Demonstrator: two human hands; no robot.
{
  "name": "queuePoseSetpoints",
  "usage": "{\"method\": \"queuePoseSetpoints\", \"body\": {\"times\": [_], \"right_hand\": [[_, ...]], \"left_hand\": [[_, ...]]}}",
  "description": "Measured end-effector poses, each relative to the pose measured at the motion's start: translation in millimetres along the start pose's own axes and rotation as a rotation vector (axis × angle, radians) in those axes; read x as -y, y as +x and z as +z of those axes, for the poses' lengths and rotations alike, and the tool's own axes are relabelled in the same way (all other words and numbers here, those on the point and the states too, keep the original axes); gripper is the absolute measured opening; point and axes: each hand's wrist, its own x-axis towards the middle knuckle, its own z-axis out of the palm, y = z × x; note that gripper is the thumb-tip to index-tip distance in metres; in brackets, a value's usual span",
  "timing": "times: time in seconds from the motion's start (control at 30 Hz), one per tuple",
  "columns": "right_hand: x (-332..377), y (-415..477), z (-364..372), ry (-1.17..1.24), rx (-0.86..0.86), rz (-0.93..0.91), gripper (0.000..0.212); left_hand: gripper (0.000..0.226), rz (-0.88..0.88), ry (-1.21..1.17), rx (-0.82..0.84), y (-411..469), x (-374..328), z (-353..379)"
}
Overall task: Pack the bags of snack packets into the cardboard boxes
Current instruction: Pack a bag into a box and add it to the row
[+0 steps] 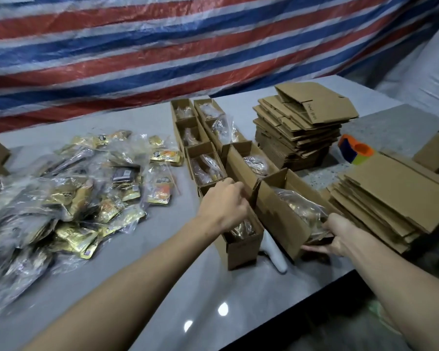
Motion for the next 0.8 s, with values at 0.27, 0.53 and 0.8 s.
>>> {"method": "queuePoseSetpoints", "body": {"times": [0.27, 0.53, 0.8], "right_hand": [[-5.7, 41.2, 5.5, -0.080, -0.059, 0.029, 0.040], [18.9, 26.9, 9.1, -0.555, -0.255, -0.189, 0.026], [44.8, 28.1, 51.3, -1.155, 0.098, -0.931, 0.108]], "left_hand": [[0.019, -0.037, -0.019, -0.041, 6.8, 33.2, 6.7], [0.041, -0.139, 0.010, -0.079, 12.1, 49.1, 21.2], [0.077, -0.224, 0.009, -0.078, 28.6, 67.2, 30.4]]}}
